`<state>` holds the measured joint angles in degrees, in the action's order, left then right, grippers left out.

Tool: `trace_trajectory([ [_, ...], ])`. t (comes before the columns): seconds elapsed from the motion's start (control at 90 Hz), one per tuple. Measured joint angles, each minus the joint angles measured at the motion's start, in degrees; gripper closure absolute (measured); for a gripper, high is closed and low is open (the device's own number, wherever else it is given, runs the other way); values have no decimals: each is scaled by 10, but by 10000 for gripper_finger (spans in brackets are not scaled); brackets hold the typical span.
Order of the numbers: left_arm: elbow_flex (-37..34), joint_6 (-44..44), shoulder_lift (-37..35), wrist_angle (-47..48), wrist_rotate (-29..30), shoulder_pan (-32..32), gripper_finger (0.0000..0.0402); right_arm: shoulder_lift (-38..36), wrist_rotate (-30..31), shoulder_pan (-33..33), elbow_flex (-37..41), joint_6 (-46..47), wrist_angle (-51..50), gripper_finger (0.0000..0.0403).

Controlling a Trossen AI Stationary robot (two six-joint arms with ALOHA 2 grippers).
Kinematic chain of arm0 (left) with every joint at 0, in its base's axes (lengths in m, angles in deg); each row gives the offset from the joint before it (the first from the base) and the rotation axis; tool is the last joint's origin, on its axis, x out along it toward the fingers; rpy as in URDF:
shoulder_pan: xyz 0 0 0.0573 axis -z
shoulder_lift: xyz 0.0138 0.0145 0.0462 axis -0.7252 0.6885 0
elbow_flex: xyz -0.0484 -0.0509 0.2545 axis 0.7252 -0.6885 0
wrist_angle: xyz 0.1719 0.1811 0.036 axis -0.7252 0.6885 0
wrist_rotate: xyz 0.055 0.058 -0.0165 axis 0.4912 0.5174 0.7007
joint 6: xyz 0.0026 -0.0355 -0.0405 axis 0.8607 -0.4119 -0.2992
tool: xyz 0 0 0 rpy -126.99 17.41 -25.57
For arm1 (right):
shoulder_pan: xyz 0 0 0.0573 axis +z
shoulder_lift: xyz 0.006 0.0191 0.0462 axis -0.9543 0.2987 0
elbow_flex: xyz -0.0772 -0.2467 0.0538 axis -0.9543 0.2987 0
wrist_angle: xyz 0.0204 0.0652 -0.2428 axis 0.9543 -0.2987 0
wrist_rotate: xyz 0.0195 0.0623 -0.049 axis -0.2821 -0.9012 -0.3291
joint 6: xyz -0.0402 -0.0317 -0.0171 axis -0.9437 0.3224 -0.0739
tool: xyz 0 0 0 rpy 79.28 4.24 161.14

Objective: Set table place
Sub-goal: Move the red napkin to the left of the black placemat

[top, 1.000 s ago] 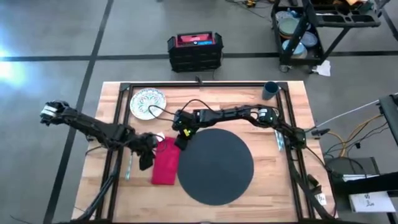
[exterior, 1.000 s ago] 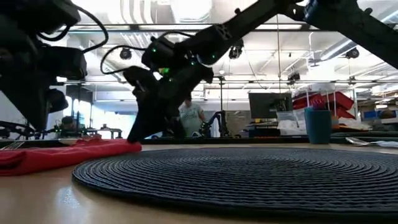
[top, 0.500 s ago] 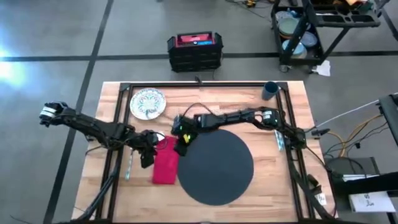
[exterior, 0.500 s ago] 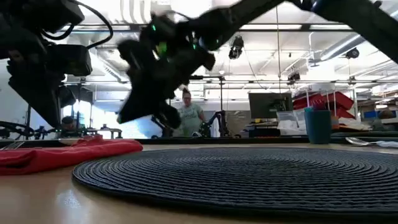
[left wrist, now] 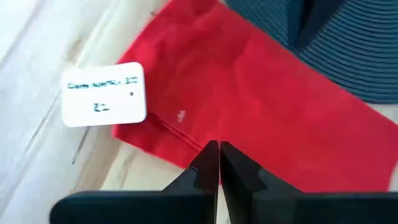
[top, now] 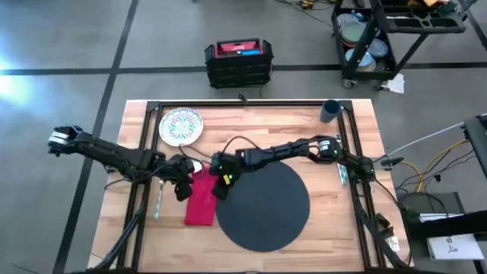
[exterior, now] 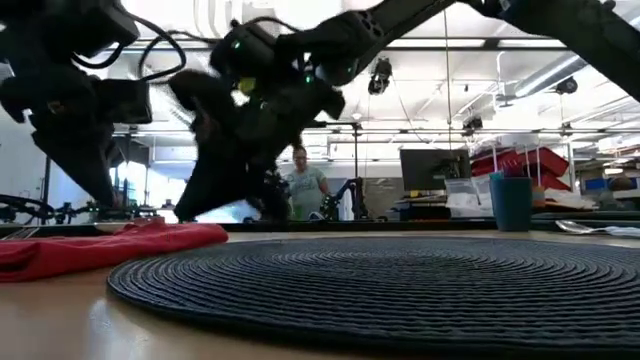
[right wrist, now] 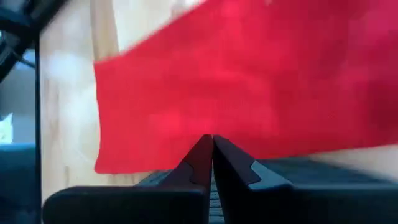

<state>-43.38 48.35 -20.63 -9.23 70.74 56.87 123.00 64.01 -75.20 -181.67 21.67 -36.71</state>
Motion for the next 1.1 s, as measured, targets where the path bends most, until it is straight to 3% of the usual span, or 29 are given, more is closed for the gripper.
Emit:
trace_trajectory([
  [0.233,0,0,1,-2,0,-4,402,2,-2,-38,1,-19,-56,403],
  [0.7,0,43,11,-20,-1,-5,402,5,-28,-65,4,-3,6,403],
  [0.767,0,71,10,-34,-31,-6,402,4,-25,-67,5,-3,-4,403],
  [0.9,0,112,6,-41,-164,10,402,-13,-27,-58,5,-34,-12,403],
  [0.956,0,114,5,-41,-188,29,402,-19,-27,-48,5,-41,-13,403],
  [1.022,0,112,1,-36,-181,64,402,-20,-22,-33,7,-40,-10,403],
  [1.1,19,102,2,6,-114,118,402,-19,10,-14,19,-23,6,403],
])
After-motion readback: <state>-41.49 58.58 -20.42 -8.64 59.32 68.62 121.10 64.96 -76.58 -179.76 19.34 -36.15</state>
